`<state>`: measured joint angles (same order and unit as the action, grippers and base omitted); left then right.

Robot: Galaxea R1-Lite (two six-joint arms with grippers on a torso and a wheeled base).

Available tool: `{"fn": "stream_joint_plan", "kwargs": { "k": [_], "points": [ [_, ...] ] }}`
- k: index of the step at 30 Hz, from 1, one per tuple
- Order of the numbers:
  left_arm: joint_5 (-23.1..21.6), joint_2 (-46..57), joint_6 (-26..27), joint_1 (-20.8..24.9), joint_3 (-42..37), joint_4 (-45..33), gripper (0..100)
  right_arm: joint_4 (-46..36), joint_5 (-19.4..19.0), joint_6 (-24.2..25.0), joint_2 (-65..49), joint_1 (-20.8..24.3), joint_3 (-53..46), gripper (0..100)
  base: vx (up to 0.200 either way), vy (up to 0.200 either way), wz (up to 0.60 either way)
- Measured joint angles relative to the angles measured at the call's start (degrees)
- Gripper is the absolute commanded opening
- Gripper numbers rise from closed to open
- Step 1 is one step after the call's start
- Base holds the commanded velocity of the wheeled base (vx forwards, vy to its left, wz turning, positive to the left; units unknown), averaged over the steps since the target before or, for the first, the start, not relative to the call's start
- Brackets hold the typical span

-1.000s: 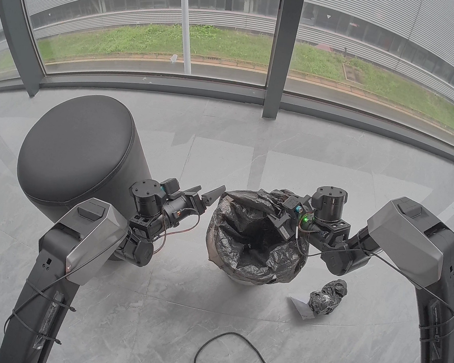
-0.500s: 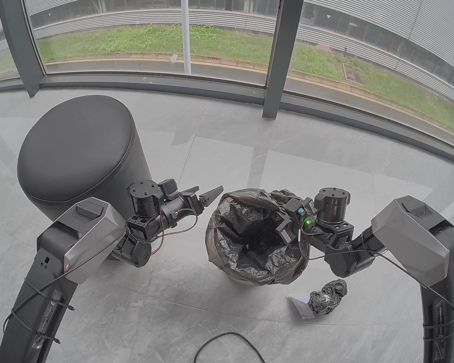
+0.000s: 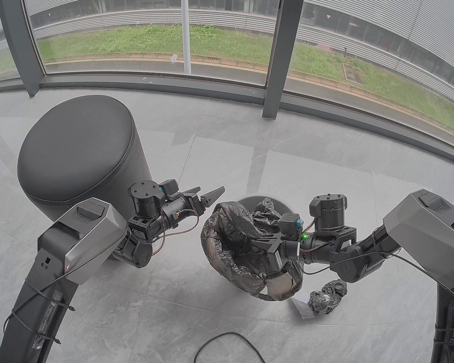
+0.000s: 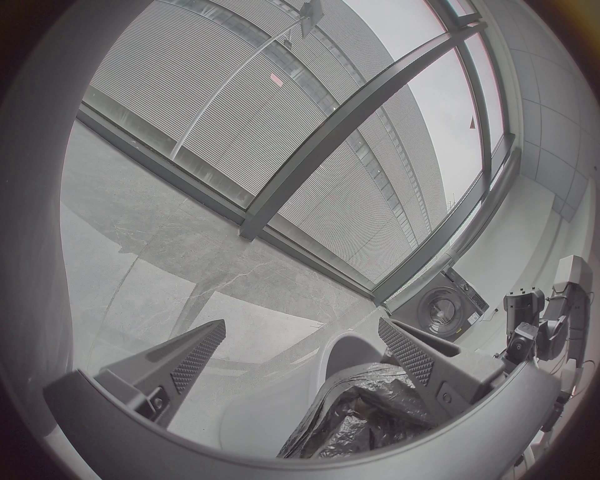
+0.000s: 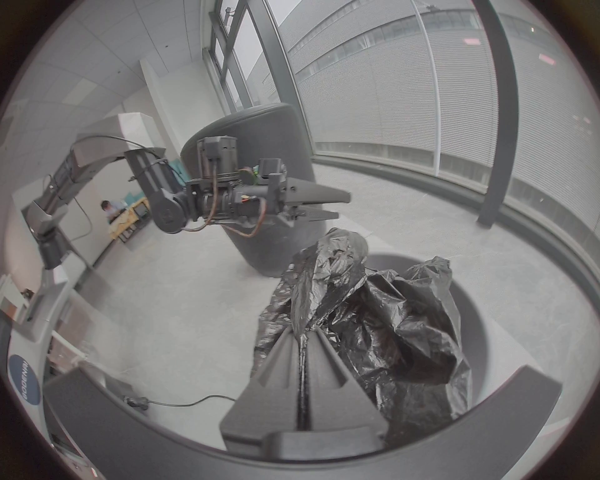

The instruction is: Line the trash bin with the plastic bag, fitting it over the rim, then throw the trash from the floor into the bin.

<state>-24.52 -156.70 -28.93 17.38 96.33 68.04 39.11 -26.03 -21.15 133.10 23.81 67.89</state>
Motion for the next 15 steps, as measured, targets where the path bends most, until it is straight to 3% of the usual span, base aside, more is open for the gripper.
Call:
{"fn": "stream_joint_plan", "kwargs": {
  "k": [5, 15],
  "points": [
    [0.0, 0.0, 0.0, 0.0, 0.0, 0.0, 100, -3.7, -2.7, 2.9, 1.0, 0.2, 4.6, 0, 0.0, 0.0, 0.0],
    [0.0, -0.3, 0.0, 0.1, -0.1, 0.0, 100, -11.1, -4.6, 18.4, 4.4, -3.2, 17.2, 0, 0.0, 0.0, 0.0]
  ]
}}
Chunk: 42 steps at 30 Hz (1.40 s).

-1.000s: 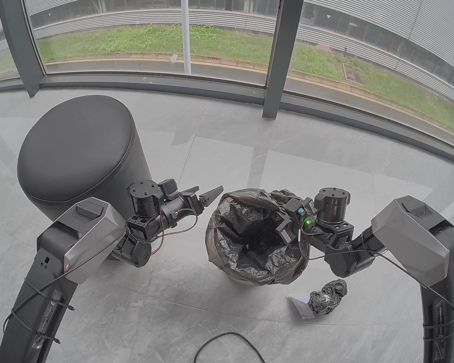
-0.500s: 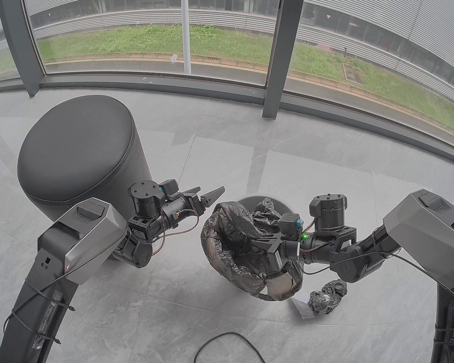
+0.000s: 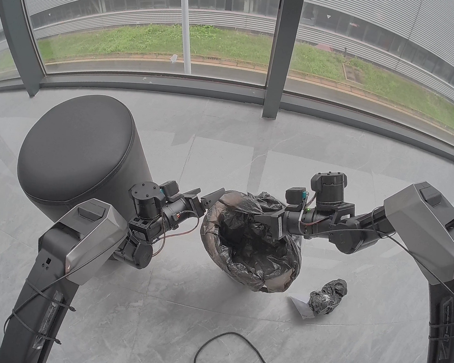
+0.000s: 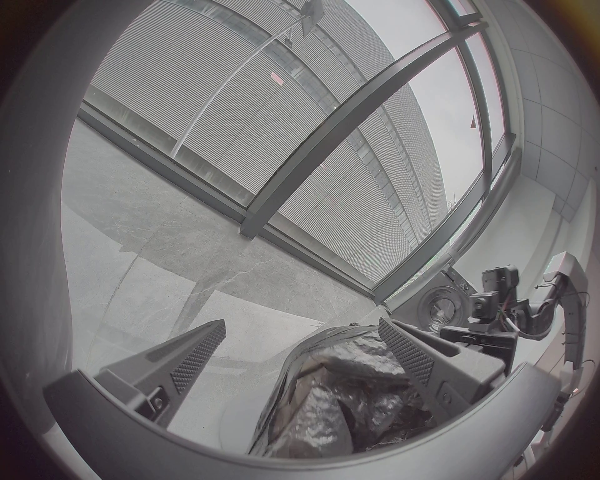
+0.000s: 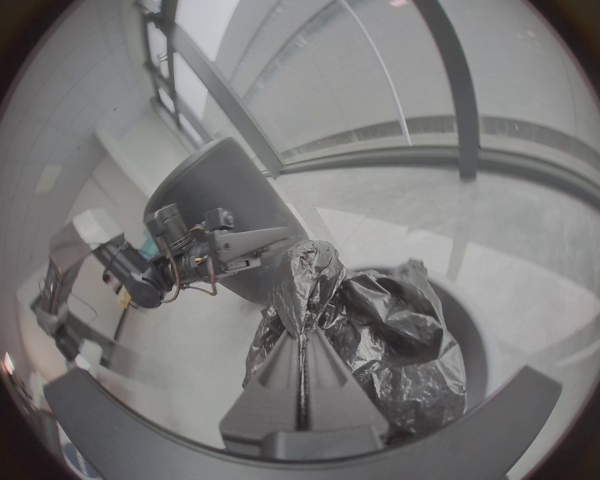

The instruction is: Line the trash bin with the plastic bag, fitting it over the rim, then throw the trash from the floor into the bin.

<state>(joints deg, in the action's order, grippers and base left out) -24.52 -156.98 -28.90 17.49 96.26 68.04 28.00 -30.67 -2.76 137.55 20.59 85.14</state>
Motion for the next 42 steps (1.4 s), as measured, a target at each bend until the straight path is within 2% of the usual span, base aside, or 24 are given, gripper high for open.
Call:
{"fn": "stream_joint_plan", "kwargs": {
  "k": [6, 12, 19, 26, 32, 35, 42],
  "points": [
    [0.0, -0.4, 0.0, 0.0, 0.0, 0.4, 100, -11.2, -3.5, 7.1, 0.7, -3.1, 5.2, 0, 0.0, 0.0, 0.0],
    [0.1, -0.5, 0.0, 0.0, -0.8, 1.0, 100, -20.3, -7.6, 13.5, 0.3, -4.3, 8.0, 0, 0.0, 0.0, 0.0],
    [0.1, -0.5, 0.0, -0.1, -2.0, 1.8, 100, -23.8, -10.5, 25.0, -1.1, -4.4, 10.6, 0, 0.0, 0.0, 0.0],
    [0.1, -0.6, 0.0, -0.2, -2.5, 2.2, 100, -25.0, -10.9, 33.7, -1.0, -4.4, 13.6, 0, 0.0, 0.0, 0.0],
    [0.2, -0.6, 0.0, -0.1, -2.6, 2.3, 100, -25.2, -10.8, 44.3, 0.4, -3.3, 15.0, 0, 0.0, 0.0, 0.0],
    [0.2, -0.6, 0.0, -0.1, -2.7, 2.3, 100, -25.0, -10.5, 44.5, 1.9, -2.8, 15.7, 0, 0.0, 0.0, 0.0],
    [0.2, -0.6, 0.1, -0.4, -3.4, 2.8, 100, -24.7, -10.1, 39.8, 5.2, -2.6, 17.3, 0, 0.0, 0.0, 0.0]
  ]
}}
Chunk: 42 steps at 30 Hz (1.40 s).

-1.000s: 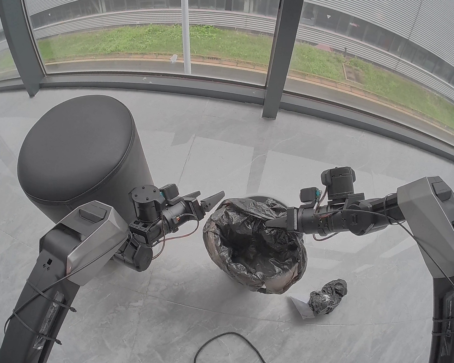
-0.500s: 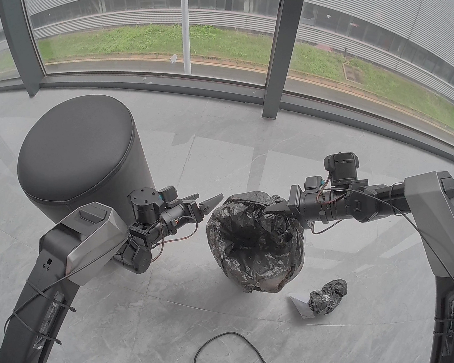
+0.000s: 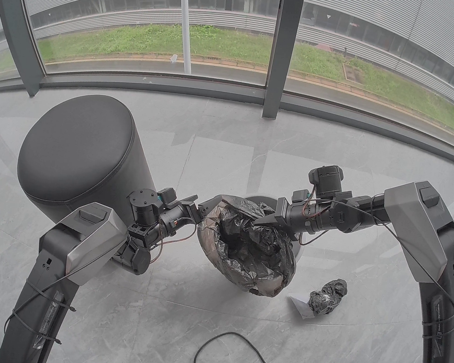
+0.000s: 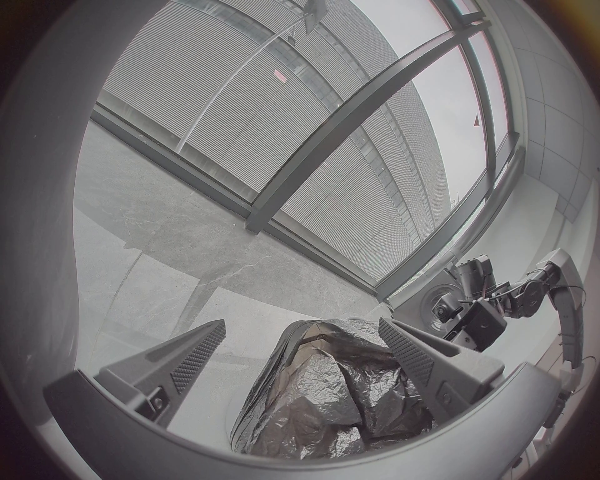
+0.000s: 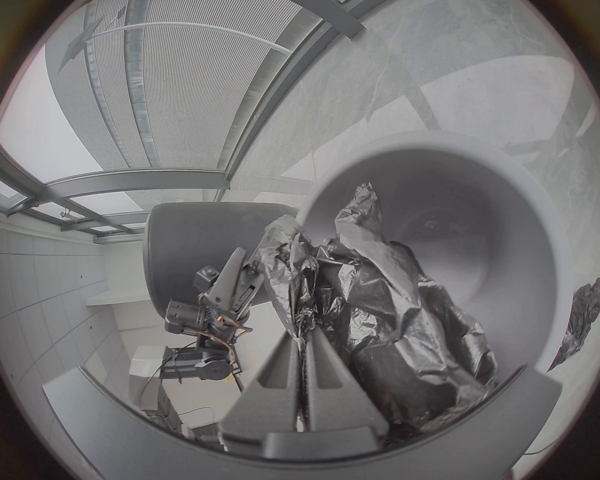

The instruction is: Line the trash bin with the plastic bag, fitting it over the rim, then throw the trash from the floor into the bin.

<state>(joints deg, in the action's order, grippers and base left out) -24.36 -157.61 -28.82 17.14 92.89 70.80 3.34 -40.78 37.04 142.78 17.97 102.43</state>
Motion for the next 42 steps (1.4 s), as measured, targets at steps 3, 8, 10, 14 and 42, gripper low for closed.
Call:
{"fn": "stream_joint_plan", "kwargs": {
  "k": [3, 8, 10, 14, 42],
  "points": [
    [0.0, 0.0, 0.0, 0.0, -0.1, 0.1, 100, 0.0, 1.6, -1.5, 1.0, -1.2, 0.4, 0, 0.0, 0.0, 0.0],
    [0.2, -0.1, 0.0, 0.0, -0.1, 0.3, 100, 0.1, 4.1, -5.8, 2.1, -4.0, 0.6, 0, 0.0, 0.0, 0.0],
    [0.2, -0.2, 0.0, 0.0, -0.1, 0.3, 100, 0.6, 4.4, -7.1, 2.4, -5.1, 0.7, 0, 0.0, 0.0, 0.0],
    [0.3, -0.2, 0.0, 0.0, -0.1, 0.4, 100, 4.0, 4.3, -9.0, 2.7, -6.4, 0.7, 0, 0.0, 0.0, 0.0],
    [1.2, -0.7, 0.0, 0.4, -0.2, 0.9, 100, 14.0, 6.4, -23.3, 2.8, -9.2, 0.6, 0, 0.0, 0.0, 0.0]
  ]
}}
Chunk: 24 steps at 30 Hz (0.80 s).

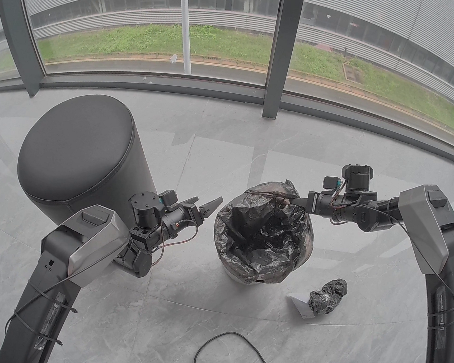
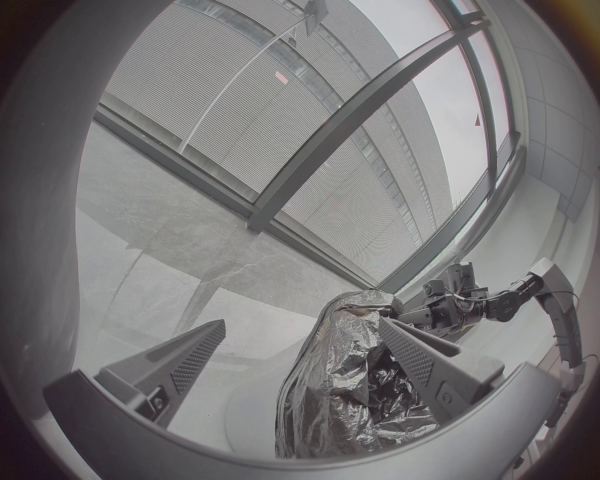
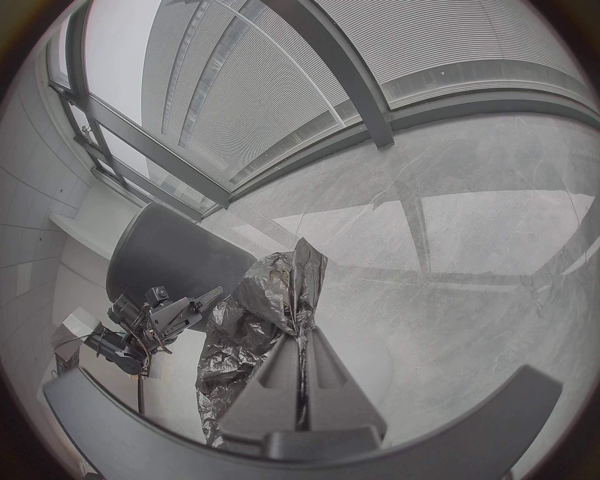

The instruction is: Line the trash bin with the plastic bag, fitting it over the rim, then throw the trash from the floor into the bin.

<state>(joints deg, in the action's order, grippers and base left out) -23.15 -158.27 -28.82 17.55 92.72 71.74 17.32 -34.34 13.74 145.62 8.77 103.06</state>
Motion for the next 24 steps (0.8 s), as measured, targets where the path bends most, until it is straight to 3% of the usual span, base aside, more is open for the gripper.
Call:
{"fn": "stream_joint_plan", "kwargs": {
  "k": [17, 18, 24],
  "points": [
    [0.1, 0.0, 0.0, 0.1, -0.4, 0.2, 100, 0.4, 2.1, -2.0, 2.7, -1.2, 4.4, 0, 0.0, 0.0, 0.0],
    [0.2, 0.0, 0.0, 0.1, -0.4, 0.3, 100, 0.2, 2.1, -2.0, 2.8, -1.2, 4.4, 100, 0.0, 0.0, 0.0],
    [0.4, 0.0, 0.0, 0.1, -1.0, 0.8, 100, 1.3, 2.9, -2.0, 3.8, -1.1, 5.2, 100, 0.0, 0.0, 0.0]
  ]
}}
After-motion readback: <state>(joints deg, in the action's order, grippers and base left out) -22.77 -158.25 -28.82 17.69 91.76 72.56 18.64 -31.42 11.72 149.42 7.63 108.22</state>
